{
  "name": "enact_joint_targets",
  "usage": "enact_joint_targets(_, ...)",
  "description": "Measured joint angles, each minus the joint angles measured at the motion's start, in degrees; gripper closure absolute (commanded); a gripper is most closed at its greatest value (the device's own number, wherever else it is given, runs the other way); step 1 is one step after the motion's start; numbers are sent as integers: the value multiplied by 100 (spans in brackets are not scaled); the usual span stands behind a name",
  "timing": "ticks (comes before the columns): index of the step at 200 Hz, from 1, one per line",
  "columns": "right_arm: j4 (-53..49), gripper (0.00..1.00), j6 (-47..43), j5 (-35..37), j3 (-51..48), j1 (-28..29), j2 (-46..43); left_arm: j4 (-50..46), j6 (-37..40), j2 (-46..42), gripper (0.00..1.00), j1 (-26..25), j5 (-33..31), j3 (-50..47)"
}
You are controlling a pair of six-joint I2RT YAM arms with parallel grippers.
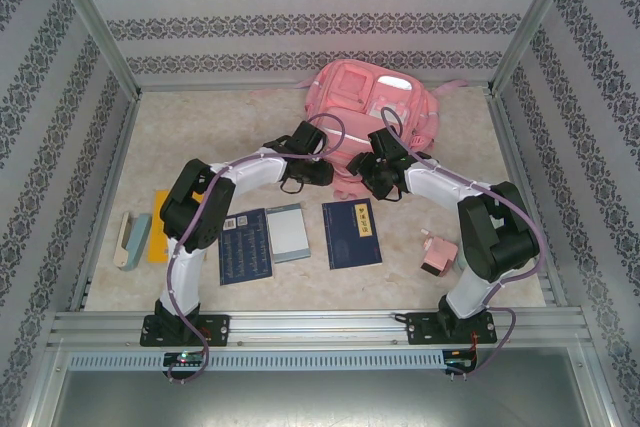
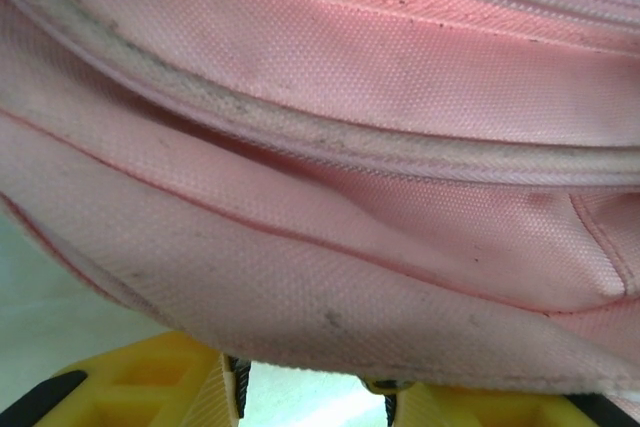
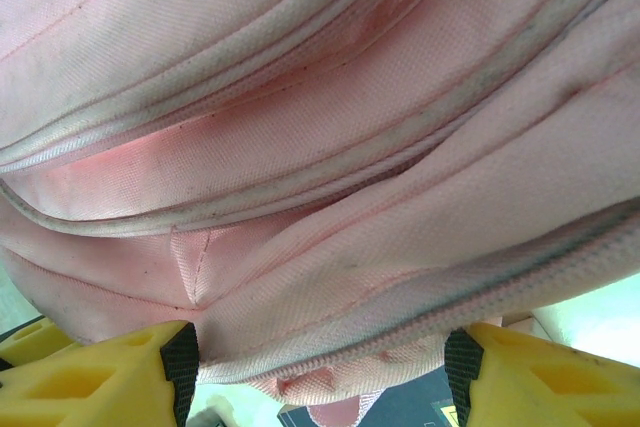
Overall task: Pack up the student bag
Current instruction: Unzip the student bag at the top-center of the table.
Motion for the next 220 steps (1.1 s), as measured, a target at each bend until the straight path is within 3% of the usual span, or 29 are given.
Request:
enact_joint_targets(25, 4, 32, 0, 0, 0, 0, 0, -81, 26, 48, 76, -7, 26, 118)
enact_joint_targets(38, 4, 32, 0, 0, 0, 0, 0, -98, 26, 90, 89, -37, 28, 175)
enact_joint_targets(72, 4, 32, 0, 0, 0, 0, 0, -146, 70, 109, 90, -42, 7, 223)
enact_joint_targets(86, 4, 32, 0, 0, 0, 0, 0, -153, 72, 109, 100, -42, 9, 223)
enact_joint_targets(108, 2, 35, 0, 0, 0, 0, 0, -157, 90, 109, 100, -42, 11, 223)
enact_joint_targets(143, -33, 49, -44, 20, 0, 0, 0, -157, 90, 101, 100, -37, -7, 212)
enact_joint_targets(220, -15, 47, -22, -2, -24, -4, 0, -48, 94, -374, 100, 302, -76, -529)
